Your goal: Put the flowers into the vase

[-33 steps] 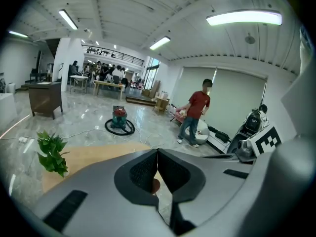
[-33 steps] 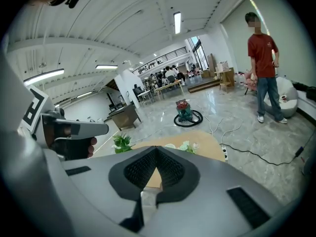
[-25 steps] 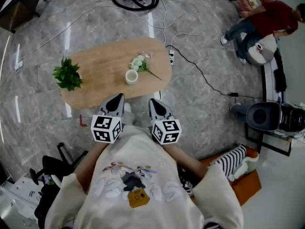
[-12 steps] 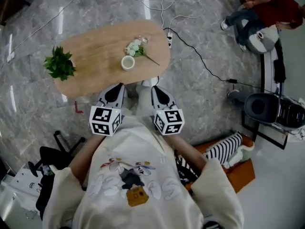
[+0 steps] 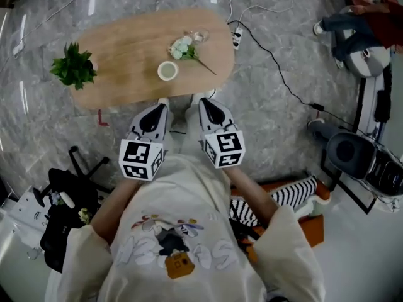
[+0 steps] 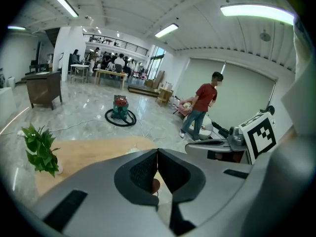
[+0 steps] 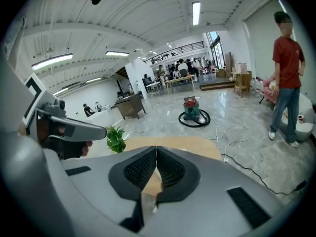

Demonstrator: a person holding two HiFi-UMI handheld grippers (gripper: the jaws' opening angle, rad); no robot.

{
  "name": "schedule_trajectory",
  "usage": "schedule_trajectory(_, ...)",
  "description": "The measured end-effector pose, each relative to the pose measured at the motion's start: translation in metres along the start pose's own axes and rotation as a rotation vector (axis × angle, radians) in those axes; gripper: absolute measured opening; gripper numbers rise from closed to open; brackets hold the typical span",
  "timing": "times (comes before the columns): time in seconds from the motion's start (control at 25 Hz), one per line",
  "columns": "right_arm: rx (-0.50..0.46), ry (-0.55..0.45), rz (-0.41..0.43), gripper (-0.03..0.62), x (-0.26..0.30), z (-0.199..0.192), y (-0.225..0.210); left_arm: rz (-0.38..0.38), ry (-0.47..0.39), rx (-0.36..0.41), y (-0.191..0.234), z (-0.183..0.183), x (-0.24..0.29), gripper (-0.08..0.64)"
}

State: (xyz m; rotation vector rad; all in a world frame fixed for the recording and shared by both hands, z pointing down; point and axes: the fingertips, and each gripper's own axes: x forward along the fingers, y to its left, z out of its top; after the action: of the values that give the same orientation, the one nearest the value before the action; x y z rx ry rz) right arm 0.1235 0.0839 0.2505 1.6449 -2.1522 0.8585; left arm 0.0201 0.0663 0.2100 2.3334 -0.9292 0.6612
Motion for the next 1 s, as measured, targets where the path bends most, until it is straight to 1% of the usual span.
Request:
schedule_trajectory(0.08,-0.003,0.018,0.019,0.006,0.009,-0.005,-0.008,0.014,0.020,-0.008,-0.001,-0.006,0.011,0.009)
schedule_trajectory(0.28,-0.064,0.075,0.064,0.006,0.031,-0.017,-0.026,0.068,0.052,-0.040,0.007,-0.018,0.038,0.009)
schedule_trajectory(0.36,-0.072,0.091,0.093,0.007,0.042,-0.021,-0.033,0.095,0.060,-0.059,0.013,-0.024,0.050,0.009)
schedule_trajectory(0.48,-0.066,0.118,0.110,0.008,0.059,-0.030,-0.050,0.131,0.068,-0.077,0.023,-0.031,0.068,0.009)
schedule_trajectory(0.6,-0.083,0.143,0.121,0.008,0.070,-0.040,-0.064,0.143,0.078,-0.102,0.026,-0.043,0.082,0.009)
schedule_trajectory(0.8,-0.140,0.183,0.140,0.008,0.092,-0.055,-0.079,0.146,0.086,-0.100,0.025,-0.056,0.105,0.009)
schedule_trajectory(1.0,-0.172,0.213,0.172,0.013,0.121,-0.070,-0.090,0.162,0.091,-0.119,0.033,-0.070,0.132,0.009)
